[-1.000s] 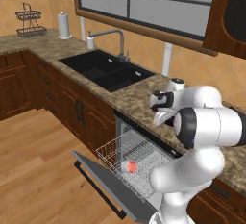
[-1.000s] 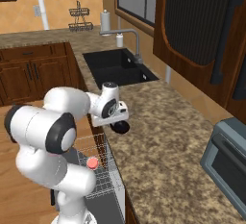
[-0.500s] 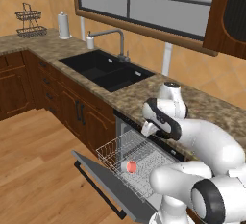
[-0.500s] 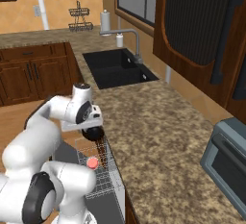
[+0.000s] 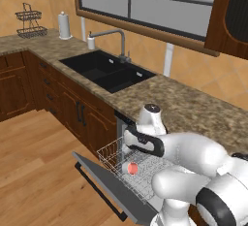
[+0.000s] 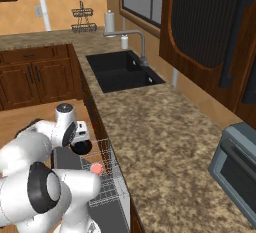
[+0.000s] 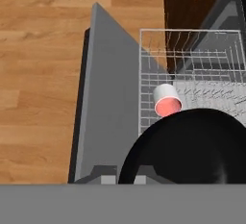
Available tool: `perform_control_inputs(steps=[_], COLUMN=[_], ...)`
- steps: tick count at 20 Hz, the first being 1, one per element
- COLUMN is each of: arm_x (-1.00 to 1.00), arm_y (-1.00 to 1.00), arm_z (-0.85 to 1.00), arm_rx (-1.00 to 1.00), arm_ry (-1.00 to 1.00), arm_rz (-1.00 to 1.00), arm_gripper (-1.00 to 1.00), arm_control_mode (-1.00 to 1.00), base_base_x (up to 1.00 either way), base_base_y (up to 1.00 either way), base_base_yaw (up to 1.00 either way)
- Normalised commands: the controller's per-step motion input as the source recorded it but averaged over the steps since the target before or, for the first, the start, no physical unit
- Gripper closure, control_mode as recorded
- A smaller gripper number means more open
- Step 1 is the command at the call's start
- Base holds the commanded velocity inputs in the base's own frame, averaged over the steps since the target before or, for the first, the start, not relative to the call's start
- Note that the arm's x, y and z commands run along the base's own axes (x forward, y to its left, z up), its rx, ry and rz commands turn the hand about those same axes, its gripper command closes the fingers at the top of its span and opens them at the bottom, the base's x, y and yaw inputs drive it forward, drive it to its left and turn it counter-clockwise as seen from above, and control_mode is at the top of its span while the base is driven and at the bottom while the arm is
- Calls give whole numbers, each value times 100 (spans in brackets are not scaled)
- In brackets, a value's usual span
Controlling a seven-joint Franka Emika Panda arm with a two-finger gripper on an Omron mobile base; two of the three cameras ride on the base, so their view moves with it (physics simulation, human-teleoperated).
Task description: Pick up the cup and bowl from the counter, place them in the dishwasher, and close the dishwasher door.
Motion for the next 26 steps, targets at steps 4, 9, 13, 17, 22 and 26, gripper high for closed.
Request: perform_control_inputs(steps=[4,9,13,17,22,26], arm_x=[65,70,63,39,49,31], arm_y=[33,28,21,3,0,0], arm_z=[-83,-61,-24,-1,-4,-2], arm_rx=[0,-5,-5,0,0,0], arm_ry=[-1,0,0,0,2,2], arm_rz=[0,0,0,0,0,0], arm_gripper=[100,100,100,100,100,100], arm_control_mode=[-100,-100,-100,-100,-100,-100], base_base_x=[0,0,0,0,0,0], base_base_y=[0,0,0,0,0,0], base_base_yaw=[0,0,0,0,0,0])
